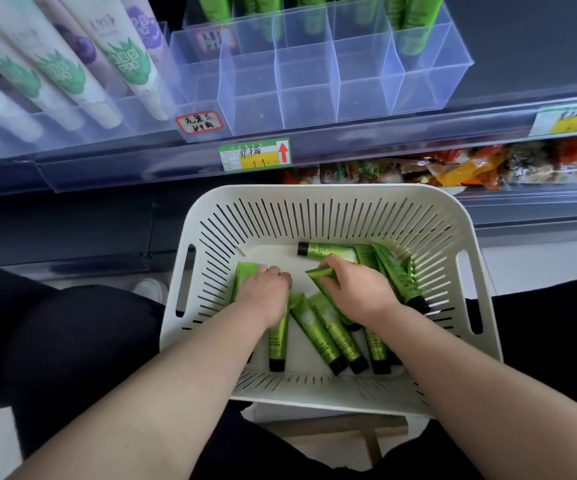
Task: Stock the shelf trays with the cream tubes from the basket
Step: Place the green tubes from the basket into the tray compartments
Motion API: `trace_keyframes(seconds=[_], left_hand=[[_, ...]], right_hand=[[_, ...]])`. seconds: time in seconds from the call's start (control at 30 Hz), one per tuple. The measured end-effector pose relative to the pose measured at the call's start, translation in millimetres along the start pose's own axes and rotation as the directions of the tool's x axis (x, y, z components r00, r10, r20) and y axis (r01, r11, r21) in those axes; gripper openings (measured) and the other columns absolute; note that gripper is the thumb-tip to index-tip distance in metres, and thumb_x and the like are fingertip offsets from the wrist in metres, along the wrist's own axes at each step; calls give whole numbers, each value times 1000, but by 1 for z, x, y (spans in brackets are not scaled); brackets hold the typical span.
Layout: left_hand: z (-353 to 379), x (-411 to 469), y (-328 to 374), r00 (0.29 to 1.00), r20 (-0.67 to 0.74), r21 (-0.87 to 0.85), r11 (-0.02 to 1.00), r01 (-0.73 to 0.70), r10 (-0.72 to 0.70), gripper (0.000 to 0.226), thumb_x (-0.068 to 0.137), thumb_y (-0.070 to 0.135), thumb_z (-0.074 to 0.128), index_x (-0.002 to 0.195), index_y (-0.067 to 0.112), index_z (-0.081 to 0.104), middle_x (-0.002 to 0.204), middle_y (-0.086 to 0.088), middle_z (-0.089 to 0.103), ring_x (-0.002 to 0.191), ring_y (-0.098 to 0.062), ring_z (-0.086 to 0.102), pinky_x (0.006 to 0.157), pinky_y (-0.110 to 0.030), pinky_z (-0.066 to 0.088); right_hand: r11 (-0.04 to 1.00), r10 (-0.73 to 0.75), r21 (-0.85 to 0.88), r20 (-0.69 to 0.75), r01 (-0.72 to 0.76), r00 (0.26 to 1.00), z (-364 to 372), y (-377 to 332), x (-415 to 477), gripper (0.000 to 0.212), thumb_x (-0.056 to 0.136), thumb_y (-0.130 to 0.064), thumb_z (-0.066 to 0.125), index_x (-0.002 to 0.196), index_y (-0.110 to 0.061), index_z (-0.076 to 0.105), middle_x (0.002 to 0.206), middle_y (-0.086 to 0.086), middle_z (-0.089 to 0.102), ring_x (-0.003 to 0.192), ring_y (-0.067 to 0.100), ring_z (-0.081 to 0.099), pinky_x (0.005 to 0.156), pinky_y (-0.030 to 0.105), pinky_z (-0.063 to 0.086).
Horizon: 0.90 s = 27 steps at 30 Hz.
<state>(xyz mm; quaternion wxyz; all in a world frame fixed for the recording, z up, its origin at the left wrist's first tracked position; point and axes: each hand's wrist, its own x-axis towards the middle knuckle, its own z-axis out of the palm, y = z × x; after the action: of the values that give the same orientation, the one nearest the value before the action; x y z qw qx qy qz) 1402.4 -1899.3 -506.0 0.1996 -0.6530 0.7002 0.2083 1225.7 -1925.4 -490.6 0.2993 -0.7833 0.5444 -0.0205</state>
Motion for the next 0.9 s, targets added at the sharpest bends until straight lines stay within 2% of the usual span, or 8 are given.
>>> trace_keyframes(seconds=[0.07, 0.17, 0.27, 0.33, 0.47, 0.57, 0.67, 0.9], left_hand=[[-11, 0, -3, 999, -32, 17, 1000, 18, -17, 30, 86, 18, 60, 116, 16, 55, 111, -5, 54, 103, -23, 42, 76, -31, 38], [-24, -6, -5, 1000, -2, -49, 999, 7, -7, 34, 82, 37, 70, 111, 22, 59, 106, -1, 57, 101, -22, 45, 79, -33, 42], [-27, -19, -6, 998, 60, -243, 970, -8, 23, 26, 84, 23, 71, 110, 22, 66, 110, -3, 61, 101, -22, 54, 76, -29, 42], [-27, -30, -8, 998, 53, -334, 943, -10, 30, 34, 86, 9, 66, 118, 20, 66, 121, -5, 61, 108, -23, 56, 84, -26, 44], [-36, -50, -11, 997, -81, -364, 930, -45, 16, 46, 87, -2, 60, 128, 17, 61, 132, -5, 59, 121, -22, 54, 101, -27, 39], [-66, -60, -6, 973, -231, -359, 930, -84, -1, 37, 87, 7, 64, 121, 21, 65, 124, -5, 64, 116, -24, 58, 99, -33, 42], [-110, -69, -1, 916, -400, -378, 914, -146, -19, 32, 85, 14, 68, 116, 22, 69, 117, -3, 67, 110, -23, 60, 95, -31, 45], [-228, -87, 17, 664, -739, -451, 817, -358, -117, 25, 82, 11, 69, 104, 23, 74, 94, 11, 69, 89, -10, 62, 80, -22, 43]], right_hand=[[999, 21, 38, 0, -21, 1000, -2, -2, 1, 21, 96, -37, 46, 112, -25, 52, 83, -2, 65, 72, 21, 59, 56, 31, 46], [998, 29, 59, -16, -28, 999, -8, -5, 2, 21, 95, -35, 48, 110, -22, 56, 94, 1, 66, 82, 22, 60, 65, 34, 50], [999, 26, 42, -66, -24, 997, -18, -7, 0, 20, 95, -34, 49, 108, -21, 56, 92, 1, 64, 81, 22, 59, 64, 35, 49], [999, 20, 29, -104, -17, 994, -27, -9, -3, 19, 95, -35, 49, 106, -23, 56, 86, -2, 63, 75, 20, 58, 61, 34, 49], [999, -36, 9, -195, 39, 980, -49, -19, -16, 15, 93, -34, 49, 102, -25, 57, 90, -2, 65, 80, 20, 59, 63, 32, 48], [996, -80, 11, -303, 87, 950, -75, -32, -25, 17, 92, -32, 50, 103, -24, 59, 94, 2, 67, 87, 26, 61, 66, 33, 47], [996, -85, 2, -413, 94, 907, -110, -46, -32, 18, 92, -31, 51, 106, -24, 60, 97, 6, 68, 91, 29, 61, 68, 36, 49], [988, -145, -55, -670, 146, 728, -203, -73, -37, 19, 94, -29, 52, 105, -19, 63, 102, 2, 62, 103, 25, 50, 69, 36, 45]])
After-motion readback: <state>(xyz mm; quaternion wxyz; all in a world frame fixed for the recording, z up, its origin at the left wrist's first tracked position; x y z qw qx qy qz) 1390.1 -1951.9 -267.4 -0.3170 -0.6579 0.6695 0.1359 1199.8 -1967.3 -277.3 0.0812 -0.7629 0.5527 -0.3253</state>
